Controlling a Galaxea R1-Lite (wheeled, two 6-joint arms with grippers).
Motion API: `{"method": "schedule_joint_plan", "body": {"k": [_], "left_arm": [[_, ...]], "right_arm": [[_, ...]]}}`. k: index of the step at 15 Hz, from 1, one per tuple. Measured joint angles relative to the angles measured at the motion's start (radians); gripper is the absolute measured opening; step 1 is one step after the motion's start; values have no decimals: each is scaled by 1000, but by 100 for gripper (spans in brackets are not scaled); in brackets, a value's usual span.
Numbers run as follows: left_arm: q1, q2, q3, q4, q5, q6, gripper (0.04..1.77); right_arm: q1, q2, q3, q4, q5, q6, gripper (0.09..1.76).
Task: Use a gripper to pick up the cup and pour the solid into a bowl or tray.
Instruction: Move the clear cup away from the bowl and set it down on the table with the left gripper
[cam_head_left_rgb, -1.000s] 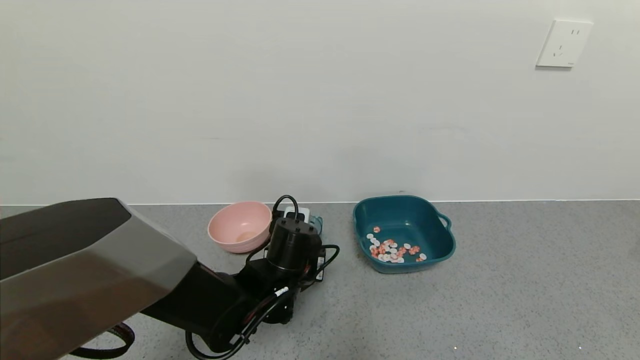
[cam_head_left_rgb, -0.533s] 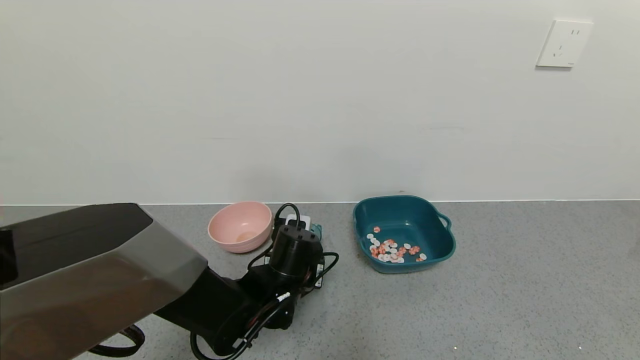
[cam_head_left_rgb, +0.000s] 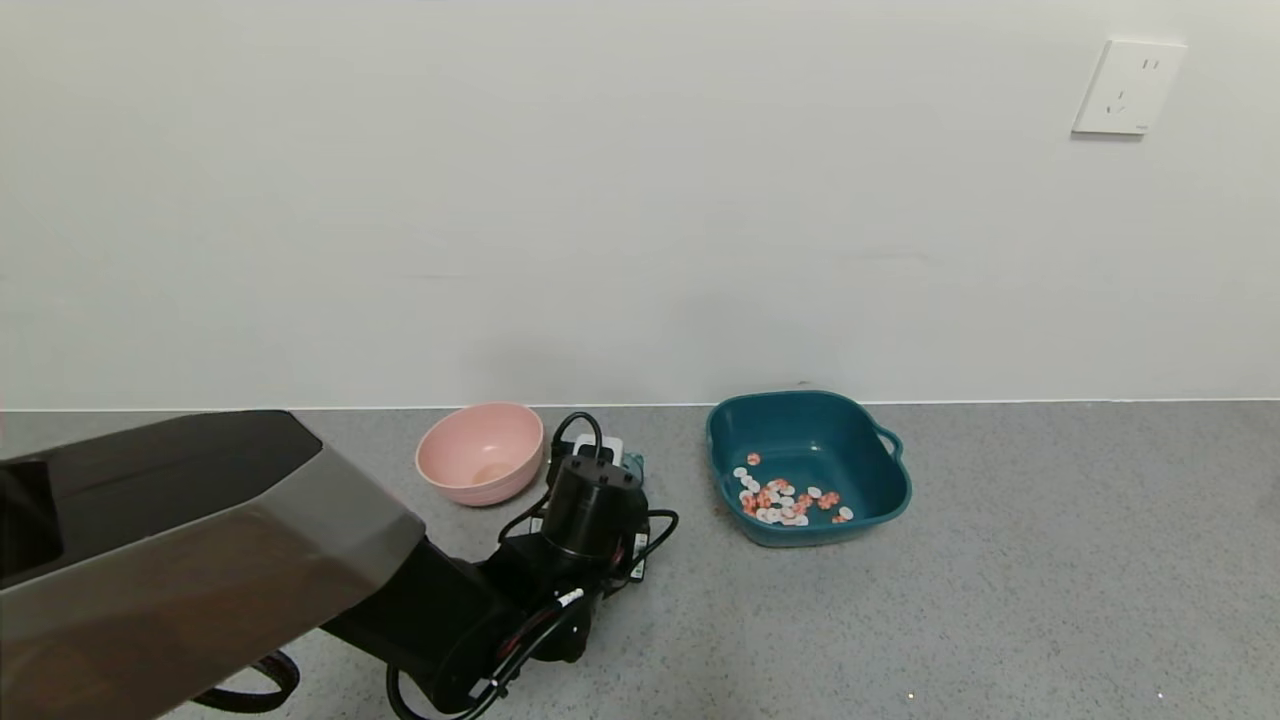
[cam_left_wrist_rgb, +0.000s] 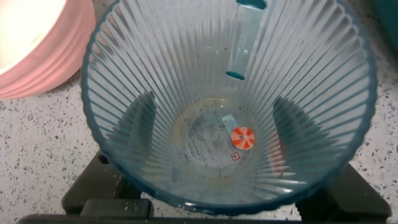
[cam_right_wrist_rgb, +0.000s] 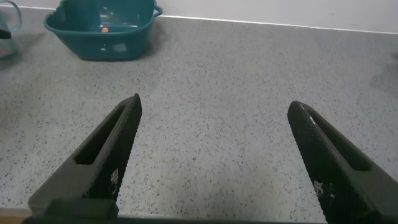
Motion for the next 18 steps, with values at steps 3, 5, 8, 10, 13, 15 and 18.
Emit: {"method": "schedule_joint_plan", "body": {"k": [3,5,8,10,13,15,18], "left_arm": [[0,5,0,0,0,0,129],[0,9,0,0,0,0,129],[0,12,0,0,0,0,129],[0,13,0,0,0,-1,129],[0,13,1,0,0,0,129],[0,13,1,0,0,-1,142],[3,13,0,-14,0,-2,151]], "right_arm": [[0,0,0,0,0,0,171],[0,0,0,0,0,0,171],[0,0,0,0,0,0,171],[0,0,0,0,0,0,171],[0,0,0,0,0,0,171],[0,0,0,0,0,0,171],[0,0,0,0,0,0,171]]}}
